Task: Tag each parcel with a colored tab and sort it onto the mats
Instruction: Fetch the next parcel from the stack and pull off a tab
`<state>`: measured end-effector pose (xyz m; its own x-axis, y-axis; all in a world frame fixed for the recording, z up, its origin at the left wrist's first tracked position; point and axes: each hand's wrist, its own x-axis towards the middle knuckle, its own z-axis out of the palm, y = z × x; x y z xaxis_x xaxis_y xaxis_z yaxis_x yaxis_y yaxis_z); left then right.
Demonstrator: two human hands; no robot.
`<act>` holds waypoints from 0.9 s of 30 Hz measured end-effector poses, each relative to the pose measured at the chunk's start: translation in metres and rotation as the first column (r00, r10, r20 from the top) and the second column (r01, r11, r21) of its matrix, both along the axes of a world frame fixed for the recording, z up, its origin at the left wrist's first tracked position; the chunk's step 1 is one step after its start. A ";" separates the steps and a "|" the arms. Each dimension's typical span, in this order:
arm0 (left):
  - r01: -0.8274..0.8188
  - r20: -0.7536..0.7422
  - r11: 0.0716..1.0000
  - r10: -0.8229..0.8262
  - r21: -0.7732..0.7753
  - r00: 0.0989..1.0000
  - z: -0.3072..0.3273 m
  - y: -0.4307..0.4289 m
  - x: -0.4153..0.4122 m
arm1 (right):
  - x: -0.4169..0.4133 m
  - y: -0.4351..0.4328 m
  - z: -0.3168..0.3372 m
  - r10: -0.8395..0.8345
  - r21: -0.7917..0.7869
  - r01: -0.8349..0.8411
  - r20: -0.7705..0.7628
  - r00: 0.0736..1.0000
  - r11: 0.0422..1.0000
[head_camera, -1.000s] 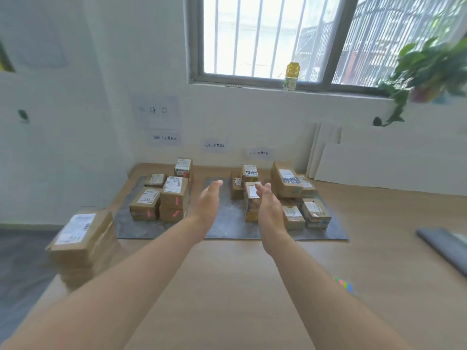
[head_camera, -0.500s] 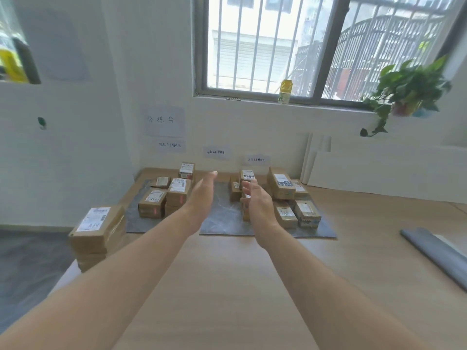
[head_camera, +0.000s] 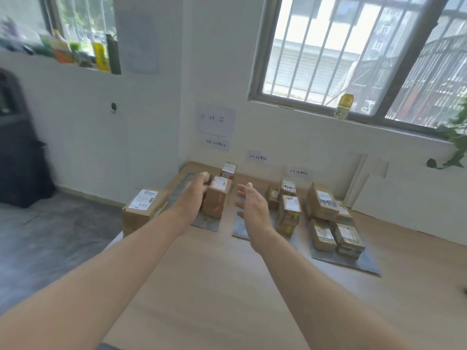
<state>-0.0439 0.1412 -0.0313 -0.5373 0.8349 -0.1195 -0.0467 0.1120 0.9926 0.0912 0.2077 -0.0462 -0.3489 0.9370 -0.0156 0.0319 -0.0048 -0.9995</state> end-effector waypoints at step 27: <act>-0.060 0.089 0.967 0.084 -0.247 0.992 -0.123 0.026 -0.340 | -0.334 0.032 -0.143 0.023 -0.301 0.028 0.161 0.987 0.953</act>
